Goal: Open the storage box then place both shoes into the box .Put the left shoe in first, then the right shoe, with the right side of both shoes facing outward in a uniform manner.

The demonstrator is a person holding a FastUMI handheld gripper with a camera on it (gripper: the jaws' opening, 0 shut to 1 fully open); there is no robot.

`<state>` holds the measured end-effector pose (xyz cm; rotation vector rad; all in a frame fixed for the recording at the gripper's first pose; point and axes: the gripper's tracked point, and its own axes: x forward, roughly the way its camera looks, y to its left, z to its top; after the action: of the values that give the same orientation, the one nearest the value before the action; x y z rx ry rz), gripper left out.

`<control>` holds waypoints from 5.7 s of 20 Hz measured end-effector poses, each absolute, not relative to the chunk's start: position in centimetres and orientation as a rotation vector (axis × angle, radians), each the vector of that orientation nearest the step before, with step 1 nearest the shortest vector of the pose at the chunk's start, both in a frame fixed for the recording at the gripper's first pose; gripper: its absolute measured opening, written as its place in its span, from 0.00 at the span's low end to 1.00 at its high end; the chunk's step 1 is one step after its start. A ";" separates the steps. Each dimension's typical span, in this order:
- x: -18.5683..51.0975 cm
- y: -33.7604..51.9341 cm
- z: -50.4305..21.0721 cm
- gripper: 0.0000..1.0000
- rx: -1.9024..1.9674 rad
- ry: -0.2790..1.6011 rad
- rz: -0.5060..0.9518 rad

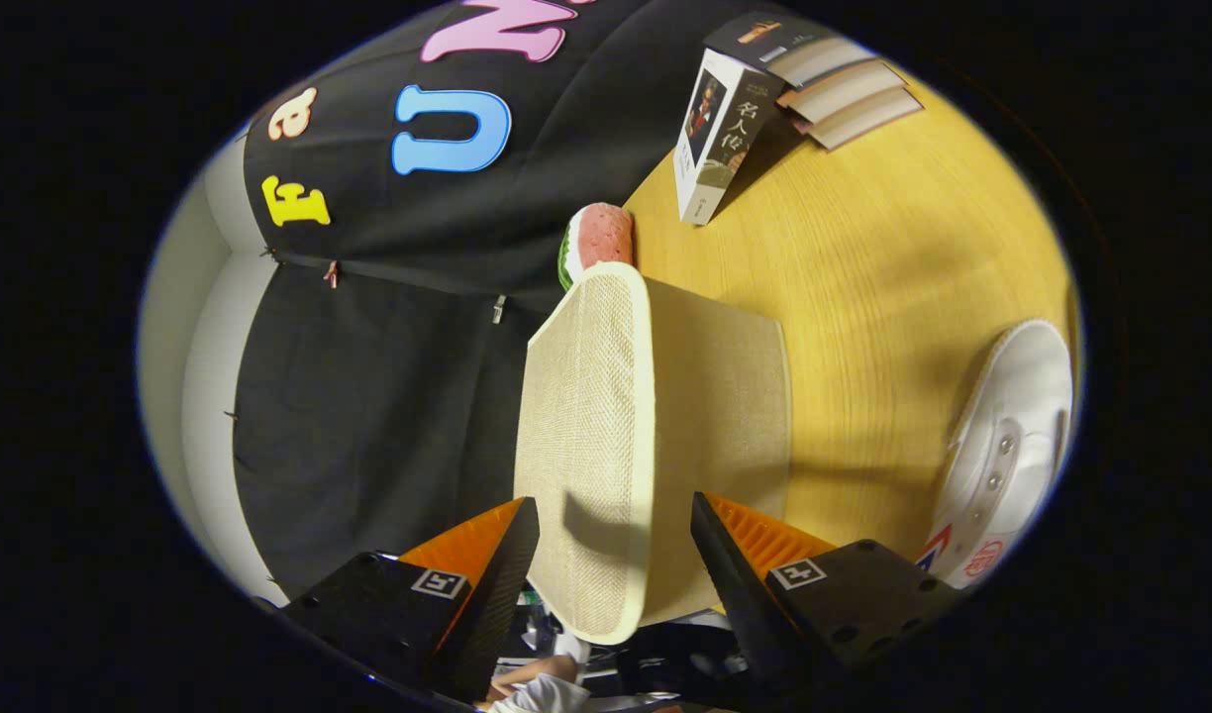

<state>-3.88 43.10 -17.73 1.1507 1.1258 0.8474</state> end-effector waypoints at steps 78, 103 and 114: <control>-5.6 23.7 -33.6 0.07 0.301 0.986 0.017; -0.8 44.9 -13.5 0.05 0.578 1.065 0.161; 0.1 53.7 -19.5 0.07 0.594 1.166 0.049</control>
<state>0.13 53.71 -19.54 0.5939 1.1660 0.0493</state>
